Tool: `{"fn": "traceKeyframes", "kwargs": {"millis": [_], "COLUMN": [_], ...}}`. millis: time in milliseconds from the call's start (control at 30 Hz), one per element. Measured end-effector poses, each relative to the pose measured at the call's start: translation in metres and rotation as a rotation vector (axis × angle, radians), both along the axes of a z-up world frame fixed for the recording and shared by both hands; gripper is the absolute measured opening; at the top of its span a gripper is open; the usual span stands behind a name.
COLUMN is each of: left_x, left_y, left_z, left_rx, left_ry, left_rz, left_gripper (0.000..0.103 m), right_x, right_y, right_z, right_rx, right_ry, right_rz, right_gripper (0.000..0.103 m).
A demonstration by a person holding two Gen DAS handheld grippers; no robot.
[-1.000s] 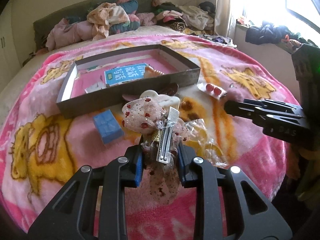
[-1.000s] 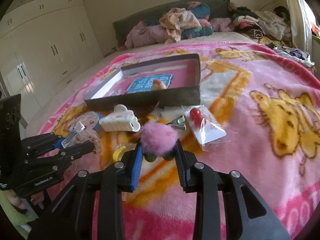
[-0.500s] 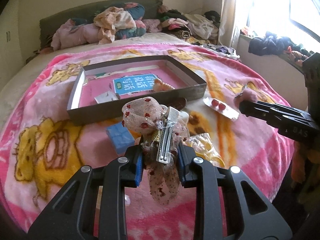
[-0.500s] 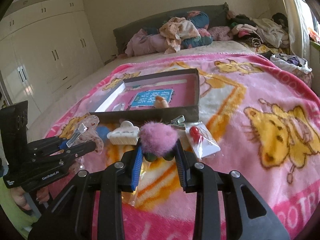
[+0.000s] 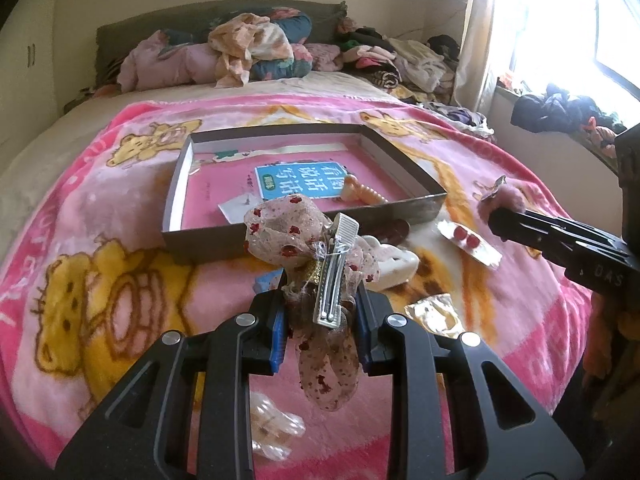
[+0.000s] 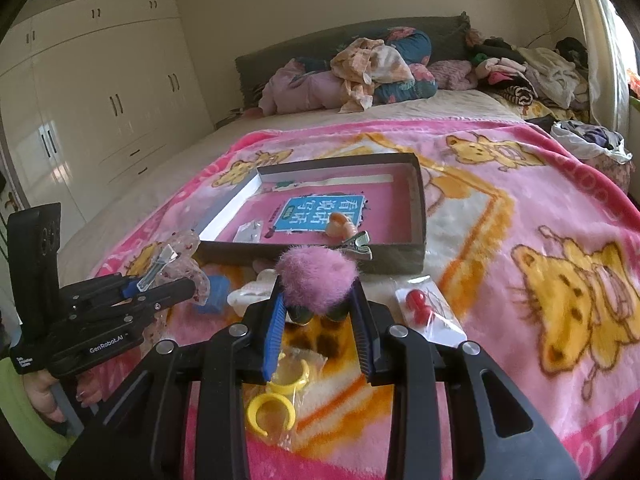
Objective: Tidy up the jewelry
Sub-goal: 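Lower the bow clip into the tray with the left tool while the right tool releases the pom-pom there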
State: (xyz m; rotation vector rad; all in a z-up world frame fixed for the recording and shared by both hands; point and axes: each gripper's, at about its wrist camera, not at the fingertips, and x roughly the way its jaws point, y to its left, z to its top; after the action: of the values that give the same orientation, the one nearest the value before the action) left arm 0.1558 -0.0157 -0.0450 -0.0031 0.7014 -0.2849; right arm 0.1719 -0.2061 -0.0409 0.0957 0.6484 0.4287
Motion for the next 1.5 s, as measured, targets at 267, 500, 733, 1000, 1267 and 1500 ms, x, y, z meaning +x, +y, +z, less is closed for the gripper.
{"fn": "traceKeyframes", "kwargs": {"millis": [267, 500, 733, 1000, 1267, 1500], "left_x": [0.021, 0.043, 0.068, 0.094, 0.116, 0.134], "left_y": [-0.002, -0.012, -0.017, -0.022, -0.036, -0.044], "left_z": [0.004, 0.010, 0.013, 0.008, 0.002, -0.011], "left_rx": [-0.005, 0.001, -0.005, 0.003, 0.057, 0.094], "left_ry": [-0.001, -0.012, -0.004, 0.032, 0.049, 0.096], "left_rz": [-0.008, -0.025, -0.029, -0.025, -0.050, -0.069], "left_gripper": [0.019, 0.019, 0.019, 0.019, 0.019, 0.020], "right_x": [0.015, 0.035, 0.056, 0.082, 0.108, 0.130], "right_y": [0.001, -0.004, -0.007, -0.011, -0.010, -0.010], "right_z": [0.007, 0.010, 0.010, 0.008, -0.003, -0.019], "right_rx": [-0.007, -0.008, -0.011, -0.024, -0.053, -0.064], "right_ry": [-0.016, -0.016, -0.017, -0.012, 0.013, 0.068], "right_rz": [-0.006, -0.018, -0.032, -0.046, -0.052, -0.046], "right_gripper": [0.029, 0.029, 0.029, 0.029, 0.029, 0.029]}}
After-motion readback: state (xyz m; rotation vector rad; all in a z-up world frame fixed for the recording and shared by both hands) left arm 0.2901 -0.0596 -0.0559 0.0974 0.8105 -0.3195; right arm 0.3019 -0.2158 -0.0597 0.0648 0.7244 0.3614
